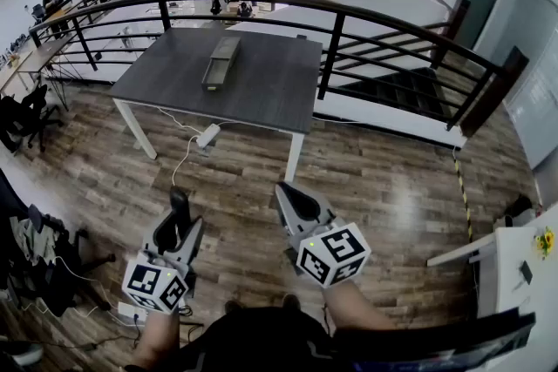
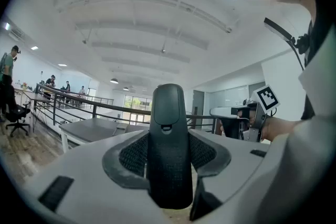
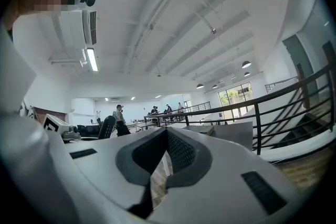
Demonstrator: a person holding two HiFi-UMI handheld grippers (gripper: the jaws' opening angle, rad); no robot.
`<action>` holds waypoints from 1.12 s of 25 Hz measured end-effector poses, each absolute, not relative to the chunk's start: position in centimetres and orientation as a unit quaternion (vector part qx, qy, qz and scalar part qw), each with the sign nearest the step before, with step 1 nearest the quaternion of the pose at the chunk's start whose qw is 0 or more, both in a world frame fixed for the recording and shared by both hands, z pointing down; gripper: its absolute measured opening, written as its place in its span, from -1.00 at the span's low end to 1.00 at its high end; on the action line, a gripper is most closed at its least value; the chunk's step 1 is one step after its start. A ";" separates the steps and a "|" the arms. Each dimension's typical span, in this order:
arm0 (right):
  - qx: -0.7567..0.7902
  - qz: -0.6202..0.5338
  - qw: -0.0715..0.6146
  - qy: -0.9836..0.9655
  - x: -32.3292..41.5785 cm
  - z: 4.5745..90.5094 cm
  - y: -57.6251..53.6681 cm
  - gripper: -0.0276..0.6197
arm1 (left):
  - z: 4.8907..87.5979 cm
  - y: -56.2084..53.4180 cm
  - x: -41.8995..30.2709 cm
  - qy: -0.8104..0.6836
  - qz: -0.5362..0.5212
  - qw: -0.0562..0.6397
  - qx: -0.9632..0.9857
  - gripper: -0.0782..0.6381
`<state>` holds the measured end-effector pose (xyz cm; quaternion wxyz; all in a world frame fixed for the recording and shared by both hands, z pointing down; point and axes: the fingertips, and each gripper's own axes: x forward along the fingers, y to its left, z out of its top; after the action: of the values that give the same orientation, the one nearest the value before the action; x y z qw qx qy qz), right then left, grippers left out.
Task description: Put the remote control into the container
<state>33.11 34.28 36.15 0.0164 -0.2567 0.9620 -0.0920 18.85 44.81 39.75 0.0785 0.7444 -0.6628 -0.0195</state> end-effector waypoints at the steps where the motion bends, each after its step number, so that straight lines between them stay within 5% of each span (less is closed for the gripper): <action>1: -0.256 -0.091 0.016 0.962 33.0 36.2 34.5 -0.91 | 39.9 45.0 18.7 -0.662 -0.019 0.079 0.745 -0.18; 28: -0.252 -0.090 0.001 0.963 27.3 37.2 36.8 -0.91 | 40.6 47.1 13.1 -0.664 -0.034 0.082 0.743 -0.17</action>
<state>27.35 36.81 37.24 0.0007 -0.2525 0.9634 -0.0900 13.06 47.11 40.57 0.0823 0.7425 -0.6639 -0.0338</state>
